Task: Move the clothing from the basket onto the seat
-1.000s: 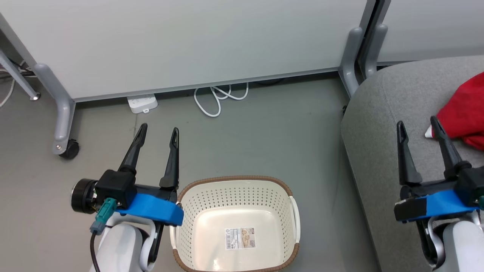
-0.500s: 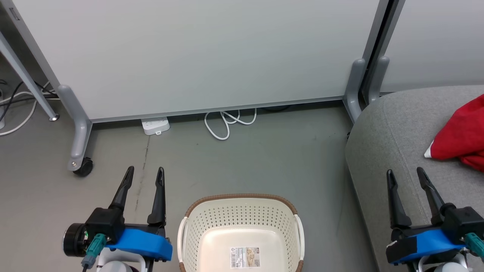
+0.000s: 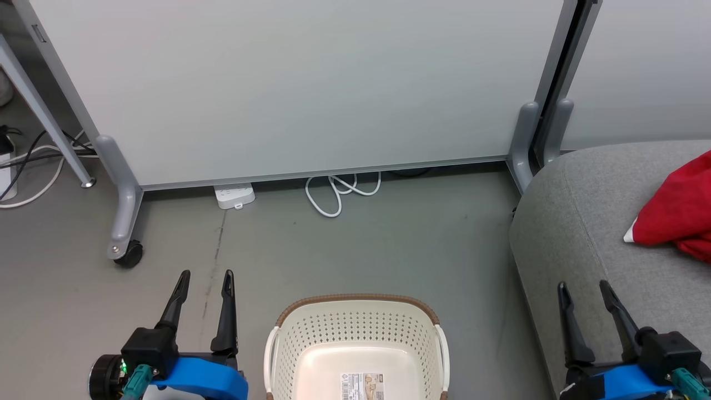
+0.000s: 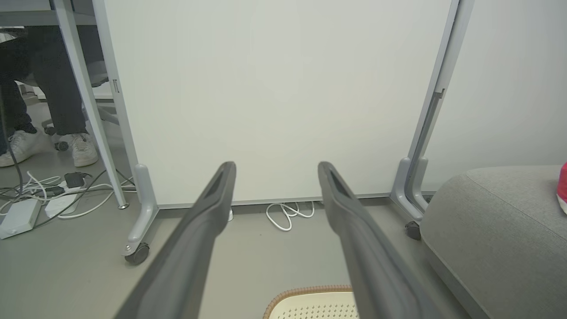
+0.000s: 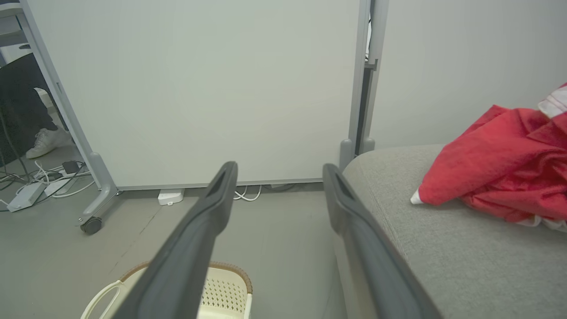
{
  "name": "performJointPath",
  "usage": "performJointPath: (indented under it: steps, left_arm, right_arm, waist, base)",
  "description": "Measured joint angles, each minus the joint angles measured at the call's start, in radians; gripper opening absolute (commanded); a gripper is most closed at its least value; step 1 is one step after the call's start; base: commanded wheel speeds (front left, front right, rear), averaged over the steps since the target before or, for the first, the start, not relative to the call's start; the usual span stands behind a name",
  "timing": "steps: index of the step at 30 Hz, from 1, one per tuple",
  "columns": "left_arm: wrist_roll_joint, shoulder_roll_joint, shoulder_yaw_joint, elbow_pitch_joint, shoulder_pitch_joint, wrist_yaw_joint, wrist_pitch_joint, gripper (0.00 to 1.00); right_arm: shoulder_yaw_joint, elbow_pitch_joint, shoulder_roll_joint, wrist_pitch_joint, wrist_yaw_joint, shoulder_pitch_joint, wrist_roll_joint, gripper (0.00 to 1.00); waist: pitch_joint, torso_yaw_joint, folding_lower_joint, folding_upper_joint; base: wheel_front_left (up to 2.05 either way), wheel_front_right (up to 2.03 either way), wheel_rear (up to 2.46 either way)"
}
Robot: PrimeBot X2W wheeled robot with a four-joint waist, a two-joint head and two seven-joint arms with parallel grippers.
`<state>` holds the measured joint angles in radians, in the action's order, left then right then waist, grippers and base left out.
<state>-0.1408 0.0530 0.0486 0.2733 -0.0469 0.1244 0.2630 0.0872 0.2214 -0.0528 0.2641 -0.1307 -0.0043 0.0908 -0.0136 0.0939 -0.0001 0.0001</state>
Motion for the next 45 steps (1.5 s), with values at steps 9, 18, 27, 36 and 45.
performJointPath:
  steps: [9,18,27,36,45]
  left_arm:
    - [0.0,-0.001,-0.001,0.001,0.004,0.002,0.0,1.0]
    - [0.0,-0.002,0.003,0.021,0.013,0.003,-0.002,0.0]
    - [-0.12,-0.001,-0.002,0.047,0.045,0.003,-0.03,0.0]
    - [-0.293,0.001,-0.012,0.042,0.042,0.003,-0.068,0.0]
    - [-0.448,0.003,-0.029,0.034,0.027,0.003,-0.103,0.0]
  right_arm:
    - [-0.005,0.015,0.001,0.0,0.0,0.009,0.027,1.0]
    - [-0.012,0.038,0.003,0.0,0.0,0.011,0.035,0.0]
    - [-0.005,0.075,0.008,-0.039,0.0,0.013,0.149,0.0]
    - [-0.004,0.067,0.008,-0.078,0.0,0.01,0.32,0.0]
    - [-0.002,0.061,0.008,-0.115,0.0,0.002,0.471,0.0]
  waist:
    - [-0.007,0.004,0.0,0.0]
    - [-0.004,0.005,0.0001,0.0]
    - [-0.003,0.0,0.0001,0.0]
    - [-0.002,-0.007,0.0001,0.0]
    - [0.0,-0.015,0.0001,0.0]
  base:
    - [0.0,0.0,0.0]
    - [0.0,0.0,0.0]
    - [0.0,0.0,0.0]
    - [0.0,0.0,0.0]
    - [0.0,0.0,0.0]
